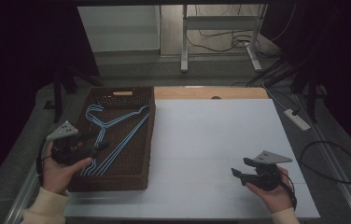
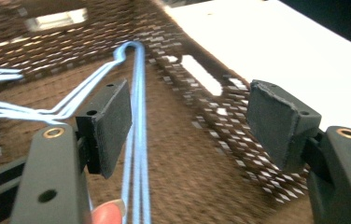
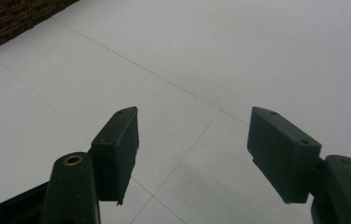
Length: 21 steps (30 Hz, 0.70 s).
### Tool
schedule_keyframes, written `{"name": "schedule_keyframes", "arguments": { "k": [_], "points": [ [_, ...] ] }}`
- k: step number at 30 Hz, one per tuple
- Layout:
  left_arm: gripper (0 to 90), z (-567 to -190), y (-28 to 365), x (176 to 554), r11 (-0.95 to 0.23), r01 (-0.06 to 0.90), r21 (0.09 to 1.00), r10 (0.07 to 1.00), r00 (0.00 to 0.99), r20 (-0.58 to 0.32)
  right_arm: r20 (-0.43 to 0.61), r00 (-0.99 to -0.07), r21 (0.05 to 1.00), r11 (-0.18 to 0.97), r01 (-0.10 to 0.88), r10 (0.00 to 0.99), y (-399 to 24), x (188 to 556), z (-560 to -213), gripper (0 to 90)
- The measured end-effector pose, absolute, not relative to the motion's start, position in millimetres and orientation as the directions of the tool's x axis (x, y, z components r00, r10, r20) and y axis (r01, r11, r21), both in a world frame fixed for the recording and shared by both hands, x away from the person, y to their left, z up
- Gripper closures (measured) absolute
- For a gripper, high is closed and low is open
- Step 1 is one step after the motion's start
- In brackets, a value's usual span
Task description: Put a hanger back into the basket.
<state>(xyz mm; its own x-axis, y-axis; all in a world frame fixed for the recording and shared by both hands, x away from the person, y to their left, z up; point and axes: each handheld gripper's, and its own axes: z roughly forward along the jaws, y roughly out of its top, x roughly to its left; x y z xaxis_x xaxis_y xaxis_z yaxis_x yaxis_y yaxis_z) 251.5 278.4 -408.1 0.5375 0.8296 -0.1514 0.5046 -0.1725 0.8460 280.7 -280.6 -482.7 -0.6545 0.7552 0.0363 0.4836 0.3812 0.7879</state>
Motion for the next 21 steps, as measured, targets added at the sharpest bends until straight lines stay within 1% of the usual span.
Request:
{"name": "schedule_keyframes", "arguments": {
  "k": [1,5,7,10,21],
  "points": [
    [31.3,-408.8,272.0,241.0,-0.183,0.481,0.857,0.820,0.556,-0.137,0.036,-0.655,0.790,0.380,0.482,0.755,-281.3,280.8,-482.3,35.1],
    [31.2,-411.9,261.4,226.8,-0.190,0.450,0.873,0.800,0.586,-0.127,0.039,-0.652,0.800,0.368,0.474,0.757,-285.8,280.8,-479.9,35.1],
    [30.9,-415.9,254.5,220.0,-0.213,0.432,0.876,0.794,0.599,-0.103,0.039,-0.650,0.807,0.360,0.469,0.759,-288.3,281.2,-478.8,35.1],
    [30.9,-421.5,249.1,214.5,-0.214,0.427,0.879,0.782,0.614,-0.108,0.043,-0.646,0.814,0.349,0.465,0.762,-292.1,281.5,-477.5,35.1],
    [30.8,-431.7,239.3,209.7,-0.220,0.429,0.876,0.775,0.623,-0.110,0.044,-0.651,0.829,0.337,0.447,0.757,-296.2,281.8,-475.1,35.1]
  ]
}}
